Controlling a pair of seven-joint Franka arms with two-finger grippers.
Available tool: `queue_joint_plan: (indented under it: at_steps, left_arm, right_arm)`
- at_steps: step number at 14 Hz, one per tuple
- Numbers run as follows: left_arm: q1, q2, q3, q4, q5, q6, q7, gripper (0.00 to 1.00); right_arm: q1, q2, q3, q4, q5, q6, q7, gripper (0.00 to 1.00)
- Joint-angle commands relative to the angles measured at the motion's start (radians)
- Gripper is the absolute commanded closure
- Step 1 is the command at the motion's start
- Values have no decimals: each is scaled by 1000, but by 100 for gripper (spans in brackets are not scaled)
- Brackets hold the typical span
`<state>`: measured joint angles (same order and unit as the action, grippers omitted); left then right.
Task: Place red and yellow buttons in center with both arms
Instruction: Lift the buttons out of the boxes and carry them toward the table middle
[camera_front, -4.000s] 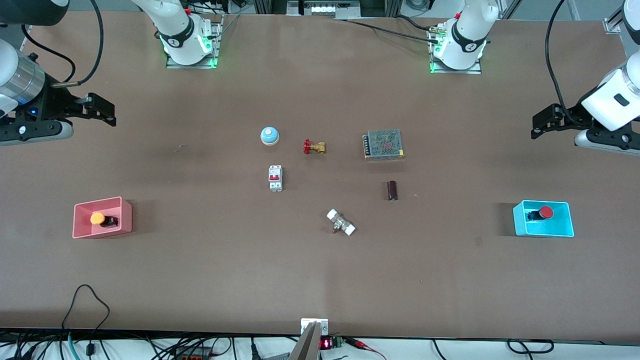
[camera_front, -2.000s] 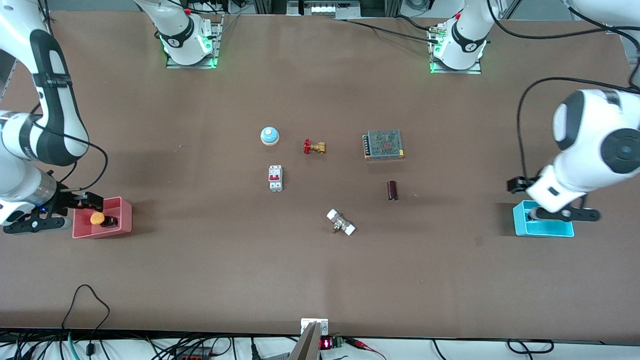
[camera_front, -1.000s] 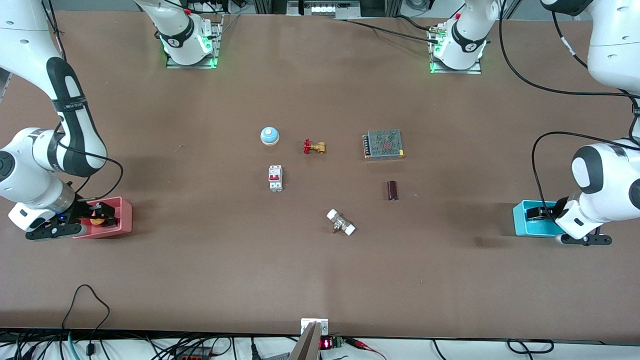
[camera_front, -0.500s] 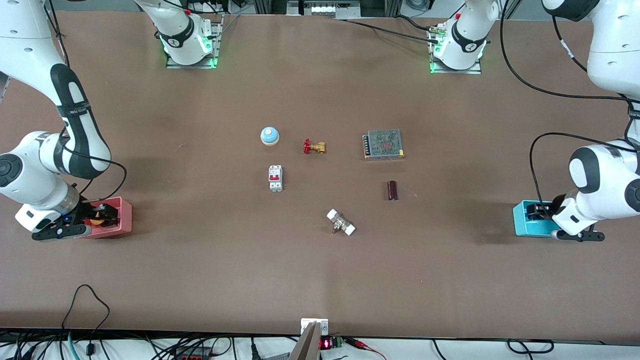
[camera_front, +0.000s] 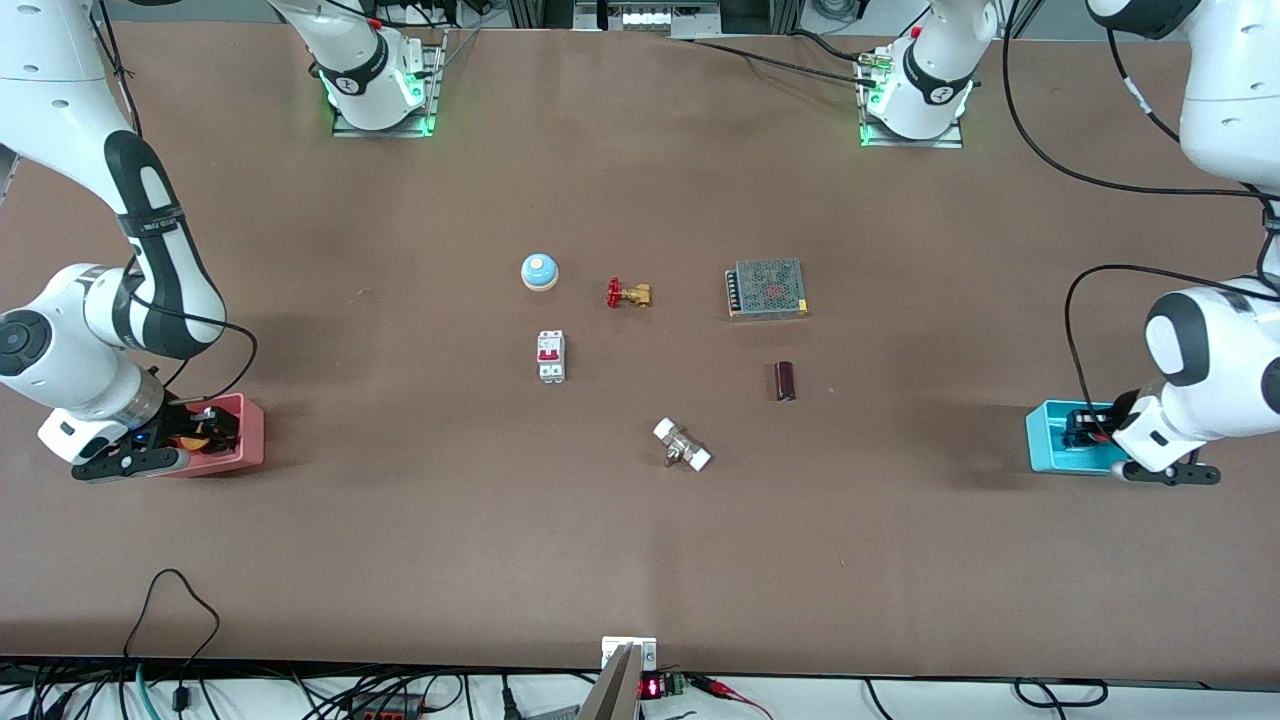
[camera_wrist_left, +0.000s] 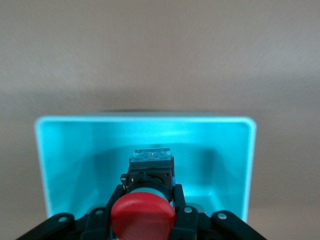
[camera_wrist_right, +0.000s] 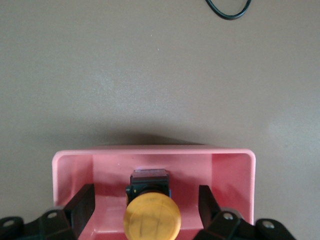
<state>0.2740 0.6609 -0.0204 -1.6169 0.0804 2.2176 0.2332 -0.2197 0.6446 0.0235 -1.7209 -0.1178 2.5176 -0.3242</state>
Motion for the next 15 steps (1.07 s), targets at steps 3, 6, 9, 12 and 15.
queue_joint_plan:
  at_steps: [3, 6, 9, 12, 15]
  left_arm:
    - [-70, -121, -10, 118, -4, -321, 24, 86]
    - [-156, -133, -85, 147, 1, -458, 2, 88]
    - [-296, -101, -93, 137, -10, -449, -113, 92]
    - [-435, -43, -93, 135, -11, -365, -306, 92]
    - [-499, -1, -93, 118, -13, -282, -406, 92]
  right_arm:
    - [-13, -5, 12, -13, -6, 15, -38, 44]
    - [-13, -3, 12, -13, -6, 15, -62, 58]
    - [-13, -5, 12, -13, -6, 13, -62, 62]
    - [-13, -5, 12, -13, -6, 13, -64, 64]
    - [-13, -6, 12, -11, -6, 12, -79, 64]
